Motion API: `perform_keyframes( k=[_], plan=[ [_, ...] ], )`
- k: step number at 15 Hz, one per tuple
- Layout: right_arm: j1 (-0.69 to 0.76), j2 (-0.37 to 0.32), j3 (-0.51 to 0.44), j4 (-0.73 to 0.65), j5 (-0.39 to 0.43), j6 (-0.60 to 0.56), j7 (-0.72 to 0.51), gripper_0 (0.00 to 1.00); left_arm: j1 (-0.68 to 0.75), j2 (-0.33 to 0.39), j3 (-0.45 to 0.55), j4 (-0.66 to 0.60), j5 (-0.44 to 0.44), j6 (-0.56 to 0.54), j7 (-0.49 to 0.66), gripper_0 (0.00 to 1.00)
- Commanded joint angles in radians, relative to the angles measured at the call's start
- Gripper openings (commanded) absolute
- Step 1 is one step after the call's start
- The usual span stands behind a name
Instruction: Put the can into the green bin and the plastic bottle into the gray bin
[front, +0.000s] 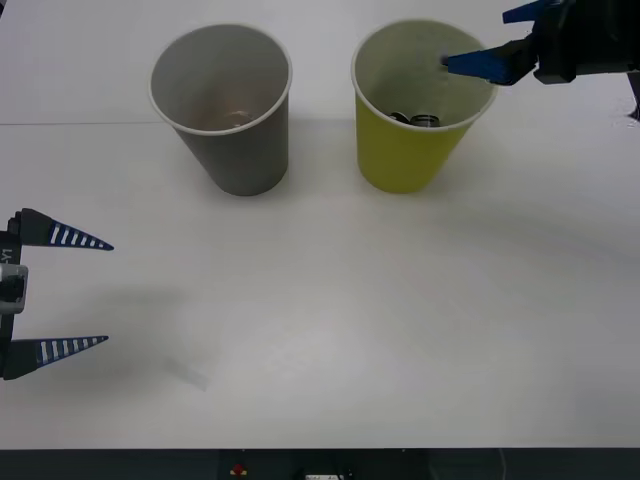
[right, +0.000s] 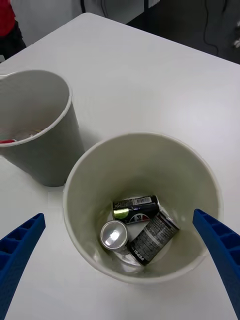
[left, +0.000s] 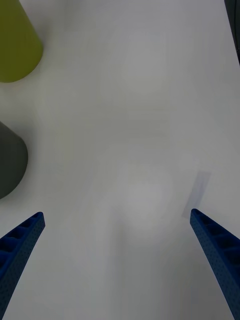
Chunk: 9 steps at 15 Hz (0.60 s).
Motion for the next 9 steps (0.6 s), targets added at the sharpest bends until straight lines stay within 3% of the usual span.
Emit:
perform_keyframes(
  k=[1,5,9],
  plan=[
    [0.122,0.000,-0.065,-0.119,-0.077,0.000,0.031,1.00,0.000,0.000,0.000,0.000,0.000,0.000,0.000,1.00],
    [0.343,0.000,-0.113,-0.288,-0.169,0.045,0.074,1.00,0.000,0.000,0.000,0.000,0.000,0.000,0.000,1.00],
    [0.555,0.000,-0.111,-0.407,-0.184,0.155,0.154,1.00,0.000,0.000,0.000,0.000,0.000,0.000,0.000,1.00]
  ],
)
